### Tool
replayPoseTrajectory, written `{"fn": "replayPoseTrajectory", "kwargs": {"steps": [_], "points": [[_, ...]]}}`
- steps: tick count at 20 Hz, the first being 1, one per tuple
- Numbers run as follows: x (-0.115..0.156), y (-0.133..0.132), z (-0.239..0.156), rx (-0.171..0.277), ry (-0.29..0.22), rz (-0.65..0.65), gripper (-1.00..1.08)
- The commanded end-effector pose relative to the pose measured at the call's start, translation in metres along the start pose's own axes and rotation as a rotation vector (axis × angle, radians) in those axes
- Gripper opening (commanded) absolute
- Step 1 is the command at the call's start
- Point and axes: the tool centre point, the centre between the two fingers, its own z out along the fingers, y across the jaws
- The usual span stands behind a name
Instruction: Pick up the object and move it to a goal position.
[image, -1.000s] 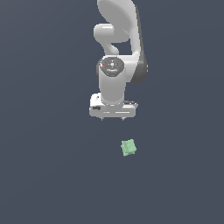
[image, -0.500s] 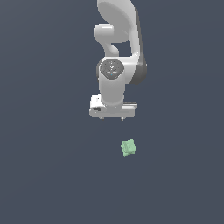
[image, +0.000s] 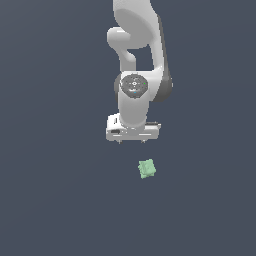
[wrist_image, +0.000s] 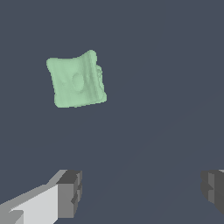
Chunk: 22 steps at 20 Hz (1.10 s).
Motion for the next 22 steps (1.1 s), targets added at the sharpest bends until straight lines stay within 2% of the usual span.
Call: {"fn": "replayPoseTrajectory", "kwargs": {"steps": [1,12,22], "points": [[0.011,-0.007,0.004,-0.003,0.007,-0.022,1.0],[0.067,-0.049,0.031,-0.011,0.052,-0.141,1.0],[0.085,-0.065,0.043,-0.011,0.07,-0.182,1.0]]}}
